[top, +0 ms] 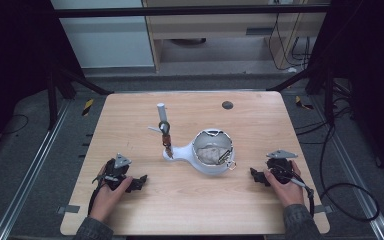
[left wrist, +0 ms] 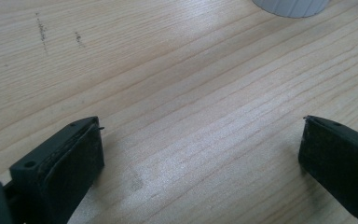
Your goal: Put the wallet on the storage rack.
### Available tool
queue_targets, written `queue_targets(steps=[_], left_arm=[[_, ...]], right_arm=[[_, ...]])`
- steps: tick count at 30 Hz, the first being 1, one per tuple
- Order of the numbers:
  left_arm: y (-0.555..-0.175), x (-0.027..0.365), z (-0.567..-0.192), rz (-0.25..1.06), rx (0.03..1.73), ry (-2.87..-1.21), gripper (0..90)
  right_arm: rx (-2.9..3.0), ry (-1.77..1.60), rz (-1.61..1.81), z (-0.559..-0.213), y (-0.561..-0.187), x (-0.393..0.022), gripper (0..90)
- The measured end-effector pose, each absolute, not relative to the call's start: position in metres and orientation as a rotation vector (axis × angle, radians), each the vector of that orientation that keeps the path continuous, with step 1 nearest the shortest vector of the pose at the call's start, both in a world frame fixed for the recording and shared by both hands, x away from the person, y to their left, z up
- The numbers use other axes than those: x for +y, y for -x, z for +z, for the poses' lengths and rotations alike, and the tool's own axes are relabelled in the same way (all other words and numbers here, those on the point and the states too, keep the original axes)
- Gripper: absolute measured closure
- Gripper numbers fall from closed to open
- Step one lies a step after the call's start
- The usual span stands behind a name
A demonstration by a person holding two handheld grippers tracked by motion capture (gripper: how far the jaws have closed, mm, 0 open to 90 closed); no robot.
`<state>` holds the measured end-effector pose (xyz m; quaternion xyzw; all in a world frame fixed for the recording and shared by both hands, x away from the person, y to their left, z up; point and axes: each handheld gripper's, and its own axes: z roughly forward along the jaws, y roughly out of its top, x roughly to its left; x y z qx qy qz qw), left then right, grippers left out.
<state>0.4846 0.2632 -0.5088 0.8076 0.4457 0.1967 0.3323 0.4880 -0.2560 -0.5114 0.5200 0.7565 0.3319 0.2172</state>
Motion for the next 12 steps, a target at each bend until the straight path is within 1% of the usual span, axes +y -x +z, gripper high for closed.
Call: queue_targets(steps=[12], left_arm=[[-0.4848, 0.2630, -0.5088, 0.513, 1.162, -2.110, 0.0]], right_arm=[[2.052, -1.472, 0.888, -0.5123, -0.4830, -0.2493, 2.7]])
